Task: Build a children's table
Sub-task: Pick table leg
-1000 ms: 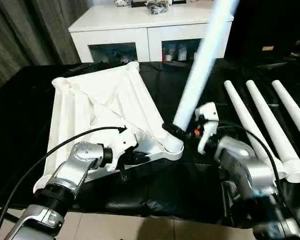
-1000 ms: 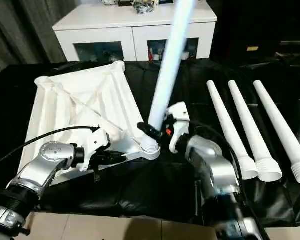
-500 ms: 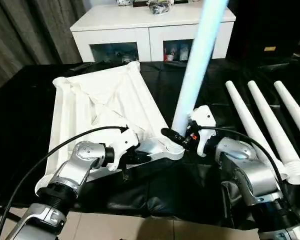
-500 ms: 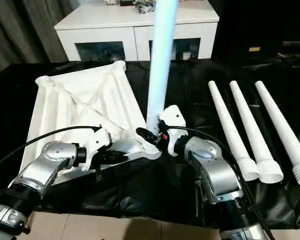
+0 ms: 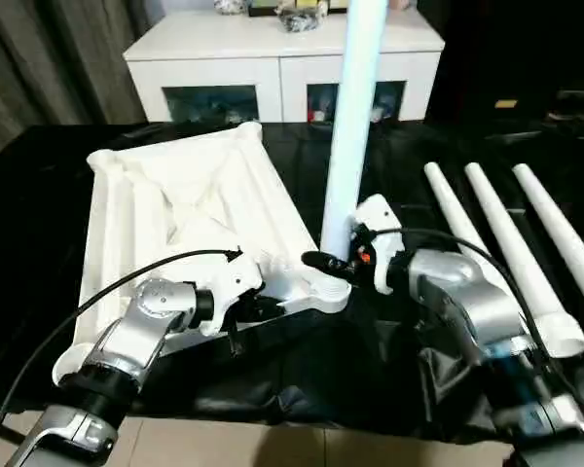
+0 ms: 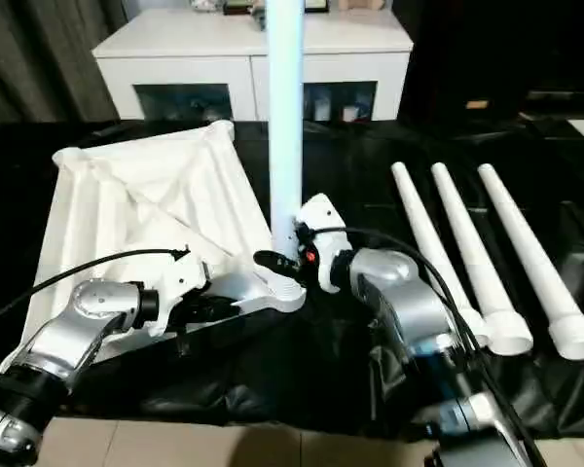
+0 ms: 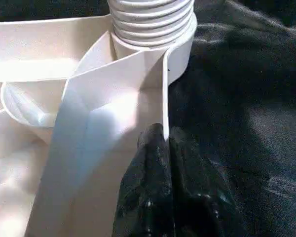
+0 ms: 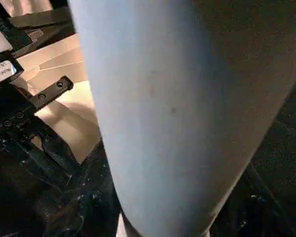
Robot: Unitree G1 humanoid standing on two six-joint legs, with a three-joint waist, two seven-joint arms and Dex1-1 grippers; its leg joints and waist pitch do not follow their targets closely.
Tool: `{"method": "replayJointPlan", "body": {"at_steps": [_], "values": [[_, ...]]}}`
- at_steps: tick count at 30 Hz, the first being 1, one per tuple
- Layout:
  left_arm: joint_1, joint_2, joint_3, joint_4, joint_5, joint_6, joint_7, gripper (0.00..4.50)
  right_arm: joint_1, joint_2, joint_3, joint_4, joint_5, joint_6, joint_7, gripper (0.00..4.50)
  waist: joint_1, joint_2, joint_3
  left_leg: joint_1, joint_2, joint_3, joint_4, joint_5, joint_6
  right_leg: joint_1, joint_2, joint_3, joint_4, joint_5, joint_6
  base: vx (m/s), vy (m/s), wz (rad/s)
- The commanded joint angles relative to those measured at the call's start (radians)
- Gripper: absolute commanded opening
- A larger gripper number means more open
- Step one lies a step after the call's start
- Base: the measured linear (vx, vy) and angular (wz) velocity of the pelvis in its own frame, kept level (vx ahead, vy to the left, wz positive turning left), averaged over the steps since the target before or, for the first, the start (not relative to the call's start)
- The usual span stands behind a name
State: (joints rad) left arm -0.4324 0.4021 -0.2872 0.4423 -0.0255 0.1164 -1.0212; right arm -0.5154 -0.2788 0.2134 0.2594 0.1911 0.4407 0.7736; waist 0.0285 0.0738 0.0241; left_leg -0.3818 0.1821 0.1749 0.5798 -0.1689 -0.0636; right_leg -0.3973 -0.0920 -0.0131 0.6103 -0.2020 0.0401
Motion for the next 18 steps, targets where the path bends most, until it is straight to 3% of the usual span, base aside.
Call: {"method": "replayJointPlan", "body": {"at_steps": [1, 2, 6, 7, 9, 12, 13, 14, 15, 16, 17, 18], "values": [[0.013, 0.008, 0.018, 0.007, 0.004, 0.012, 0.016, 0.0, 0.043, -0.002, 0.056, 0.094, -0.023, 0.05, 0.022, 1.85, 0.002, -0.011, -0.036, 0.017, 0.031, -0.014, -0.087, -0.426, -0.035, 0.017, -0.033, 0.02, -0.095, -0.364, -0.169, 0.0, 0.0, 0.0], [0.007, 0.009, 0.019, 0.012, 0.001, 0.015, 0.011, 0.0, 0.048, 0.002, 0.058, 0.106, -0.031, 0.04, 0.022, 1.85, 0.001, -0.001, -0.036, 0.019, 0.031, -0.014, -0.087, -0.433, -0.04, 0.015, -0.032, 0.019, -0.095, -0.352, -0.173, 0.0, 0.0, 0.0], [0.0, 0.014, 0.02, 0.018, -0.002, 0.018, 0.005, 0.0, 0.05, 0.014, 0.051, 0.126, -0.039, 0.022, 0.007, 1.85, -0.003, -0.003, -0.035, 0.019, 0.029, -0.015, -0.088, -0.463, -0.044, 0.016, -0.031, 0.018, -0.096, -0.358, -0.179, 0.0, 0.0, 0.0], [-0.007, 0.02, 0.019, 0.028, 0.008, 0.023, 0.014, 0.0, 0.044, 0.029, 0.034, 0.15, -0.049, 0.01, -0.038, 1.85, -0.004, 0.001, -0.035, 0.02, 0.028, -0.015, -0.089, -0.472, -0.048, 0.015, -0.032, 0.018, -0.098, -0.372, -0.175, 0.0, 0.0, 0.0], [-0.008, 0.021, 0.018, 0.031, 0.011, 0.025, 0.017, 0.0, 0.042, 0.034, 0.03, 0.157, -0.052, 0.006, -0.05, 1.85, -0.009, -0.002, -0.032, 0.017, 0.027, -0.019, -0.092, -0.495, -0.053, 0.016, -0.032, 0.015, -0.1, -0.417, -0.162, 0.0, 0.0, 0.0], [-0.03, -0.001, 0.02, 0.058, 0.032, 0.081, 0.081, 0.0, 0.018, 0.083, -0.025, 0.229, -0.068, -0.013, -0.196, 1.85, -0.016, 0.003, -0.026, 0.027, 0.025, -0.022, -0.092, -0.555, -0.062, 0.004, -0.033, 0.015, -0.11, -0.51, -0.142, 0.0, 0.0, 0.0], [-0.048, -0.038, 0.029, 0.063, 0.036, 0.137, 0.14, 0.0, 0.003, 0.113, -0.052, 0.271, -0.079, -0.018, -0.287, 1.85, -0.027, 0.004, -0.02, 0.03, 0.023, -0.024, -0.092, -0.586, -0.077, -0.001, -0.033, 0.012, -0.115, -0.57, -0.13, -0.056, 0.006, -0.07], [-0.06, -0.065, 0.035, 0.066, 0.038, 0.176, 0.181, 0.0, -0.008, 0.134, -0.069, 0.3, -0.087, -0.022, -0.347, 1.85, -0.035, -0.002, -0.019, 0.039, 0.02, -0.031, -0.09, -0.626, -0.082, -0.004, -0.031, 0.001, -0.125, -0.647, -0.102, -0.056, 0.006, -0.07], [-0.06, -0.065, 0.035, 0.066, 0.038, 0.176, 0.181, 0.0, -0.008, 0.134, -0.069, 0.3, -0.087, -0.022, -0.347, 1.85, -0.035, -0.002, -0.019, 0.039, 0.02, -0.031, -0.09, -0.626, -0.082, -0.004, -0.031, 0.001, -0.125, -0.647, -0.102, -0.067, 0.018, -0.1], [-0.074, -0.094, 0.041, 0.07, 0.038, 0.204, 0.222, 0.0, -0.02, 0.152, -0.083, 0.329, -0.092, -0.026, -0.396, 1.85, -0.041, 0.001, -0.019, 0.04, 0.017, -0.041, -0.091, -0.657, -0.07, 0.0, -0.034, -0.007, -0.135, -0.692, -0.074, 0.0, 0.0, 0.0], [-0.09, -0.124, 0.049, 0.076, 0.039, 0.232, 0.264, 0.0, -0.033, 0.168, -0.091, 0.356, -0.097, -0.024, -0.439, 1.85, -0.05, 0.006, -0.019, 0.032, 0.019, -0.047, -0.1, -0.667, -0.071, 0.009, -0.032, -0.012, -0.131, -0.654, -0.079, 0.0, 0.0, 0.0], [-0.09, -0.124, 0.049, 0.076, 0.039, 0.232, 0.264, 0.0, -0.033, 0.168, -0.091, 0.356, -0.097, -0.024, -0.439, 1.85, -0.048, 0.011, -0.019, 0.038, 0.02, -0.051, -0.103, -0.688, -0.073, 0.007, -0.03, -0.015, -0.135, -0.637, -0.083, 0.0, 0.0, 0.0]]}}
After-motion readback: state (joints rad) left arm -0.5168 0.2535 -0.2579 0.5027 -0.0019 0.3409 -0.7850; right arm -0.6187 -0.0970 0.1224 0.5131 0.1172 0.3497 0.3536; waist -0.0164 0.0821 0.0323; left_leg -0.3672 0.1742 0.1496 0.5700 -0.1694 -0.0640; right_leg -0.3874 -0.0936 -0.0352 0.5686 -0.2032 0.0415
